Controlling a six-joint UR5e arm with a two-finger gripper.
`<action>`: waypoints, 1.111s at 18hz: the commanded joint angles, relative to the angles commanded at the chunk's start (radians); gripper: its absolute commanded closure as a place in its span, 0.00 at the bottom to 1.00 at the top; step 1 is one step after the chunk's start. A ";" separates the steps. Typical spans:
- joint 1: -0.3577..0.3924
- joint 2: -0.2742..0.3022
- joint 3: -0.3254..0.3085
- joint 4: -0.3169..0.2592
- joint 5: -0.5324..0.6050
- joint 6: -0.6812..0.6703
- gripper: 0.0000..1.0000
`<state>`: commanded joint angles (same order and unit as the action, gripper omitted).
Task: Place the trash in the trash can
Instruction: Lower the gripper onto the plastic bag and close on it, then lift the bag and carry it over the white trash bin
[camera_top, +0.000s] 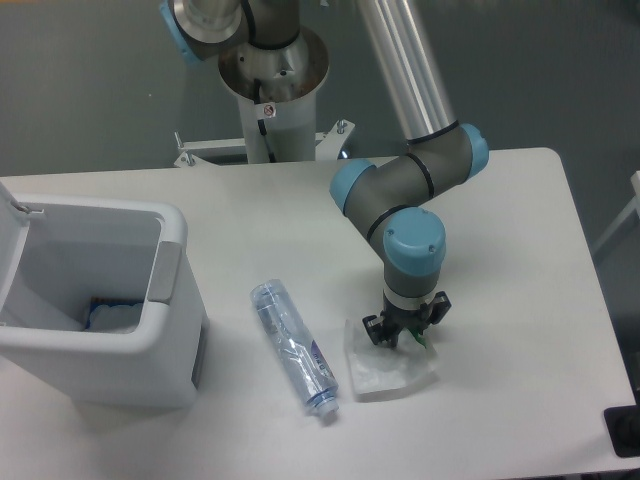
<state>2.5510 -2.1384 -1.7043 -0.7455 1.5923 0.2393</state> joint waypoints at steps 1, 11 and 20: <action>0.002 0.002 0.002 0.000 -0.002 0.002 0.66; 0.014 0.106 0.027 -0.002 -0.066 0.002 1.00; 0.025 0.319 0.167 0.002 -0.403 -0.006 1.00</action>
<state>2.5756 -1.8196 -1.5372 -0.7440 1.1890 0.2331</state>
